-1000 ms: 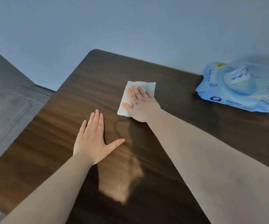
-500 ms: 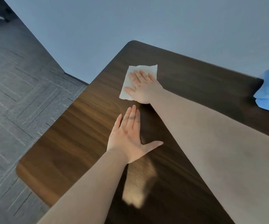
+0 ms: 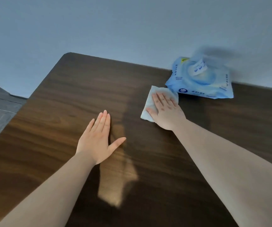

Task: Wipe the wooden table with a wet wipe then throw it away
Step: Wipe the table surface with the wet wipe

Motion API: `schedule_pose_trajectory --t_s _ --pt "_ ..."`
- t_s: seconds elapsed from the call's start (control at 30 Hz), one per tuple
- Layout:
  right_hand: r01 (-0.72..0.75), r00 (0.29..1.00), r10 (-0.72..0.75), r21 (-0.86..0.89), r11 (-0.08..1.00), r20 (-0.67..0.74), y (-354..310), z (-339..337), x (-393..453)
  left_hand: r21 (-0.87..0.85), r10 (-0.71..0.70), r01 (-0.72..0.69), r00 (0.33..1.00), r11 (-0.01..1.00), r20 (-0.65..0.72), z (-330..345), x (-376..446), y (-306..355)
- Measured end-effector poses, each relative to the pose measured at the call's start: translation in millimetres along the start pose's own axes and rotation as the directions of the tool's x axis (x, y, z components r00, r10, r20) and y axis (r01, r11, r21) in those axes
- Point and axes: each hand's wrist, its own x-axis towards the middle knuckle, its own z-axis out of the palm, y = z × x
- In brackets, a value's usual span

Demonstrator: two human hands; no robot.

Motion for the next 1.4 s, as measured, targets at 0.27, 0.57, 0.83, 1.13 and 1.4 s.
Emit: schedule_pose_trajectory --t_s 0.27,0.57,0.83,1.13,1.4 --pt "-0.364 0.93 0.365 0.044 0.931 -0.035 184 3 -103 -0.059 0.346 -0.344 0.938 0.937 0.022 -5 40 166" --pt "-0.662 0.734 0.677 0.168 0.73 -0.053 329 9 -186 -0.106 0.554 -0.547 0.831 0.831 0.057 -15 66 356" --pt "-0.765 0.602 0.796 0.241 0.597 -0.061 421 12 -240 0.066 0.628 -0.629 0.777 0.774 0.047 -8 74 413" --pt "-0.853 0.47 0.883 0.258 0.454 -0.001 460 24 -307 0.068 0.613 -0.615 0.788 0.785 0.053 -9 72 413" --pt "-0.832 0.531 0.847 0.207 0.515 0.026 401 47 -350 0.077 0.606 -0.615 0.788 0.785 0.108 -10 70 413"
